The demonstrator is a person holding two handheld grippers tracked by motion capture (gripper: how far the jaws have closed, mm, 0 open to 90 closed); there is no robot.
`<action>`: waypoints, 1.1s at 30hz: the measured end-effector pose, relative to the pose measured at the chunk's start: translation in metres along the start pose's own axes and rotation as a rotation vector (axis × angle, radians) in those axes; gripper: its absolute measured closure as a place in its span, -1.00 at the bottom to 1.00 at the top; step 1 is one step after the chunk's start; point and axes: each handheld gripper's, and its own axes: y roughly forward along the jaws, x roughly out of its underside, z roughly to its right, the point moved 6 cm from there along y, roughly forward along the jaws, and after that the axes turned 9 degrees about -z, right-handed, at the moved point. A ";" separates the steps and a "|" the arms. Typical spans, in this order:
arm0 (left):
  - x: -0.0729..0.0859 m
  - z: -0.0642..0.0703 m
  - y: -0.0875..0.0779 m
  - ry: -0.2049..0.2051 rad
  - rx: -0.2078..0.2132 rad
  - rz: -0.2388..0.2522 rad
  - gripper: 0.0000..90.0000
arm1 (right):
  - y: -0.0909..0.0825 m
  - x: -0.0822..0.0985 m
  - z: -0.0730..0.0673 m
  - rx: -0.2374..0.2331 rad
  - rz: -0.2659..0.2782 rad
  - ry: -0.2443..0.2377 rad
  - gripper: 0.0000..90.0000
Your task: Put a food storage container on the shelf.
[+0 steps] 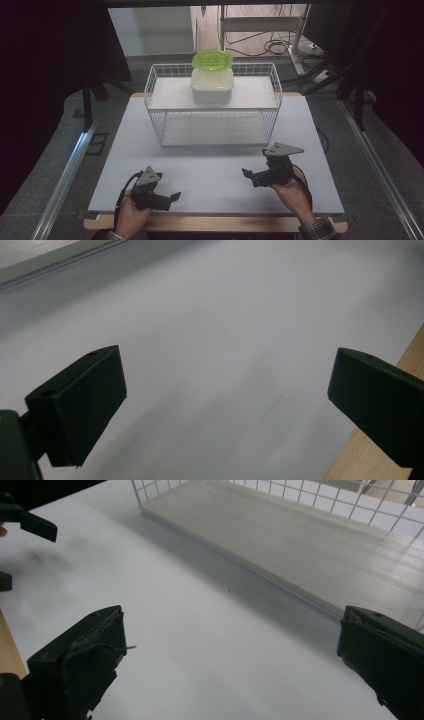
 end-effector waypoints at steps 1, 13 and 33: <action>0.000 0.000 0.000 0.000 0.000 -0.002 -0.96 | 0.000 0.002 0.000 0.002 -0.003 0.002 -1.00; 0.001 0.001 0.002 0.006 0.001 -0.013 -0.96 | 0.000 0.030 0.008 0.036 -0.035 0.016 -1.00; 0.002 0.002 0.004 0.017 -0.002 -0.029 -0.95 | 0.004 0.074 0.018 0.077 -0.166 0.029 -1.00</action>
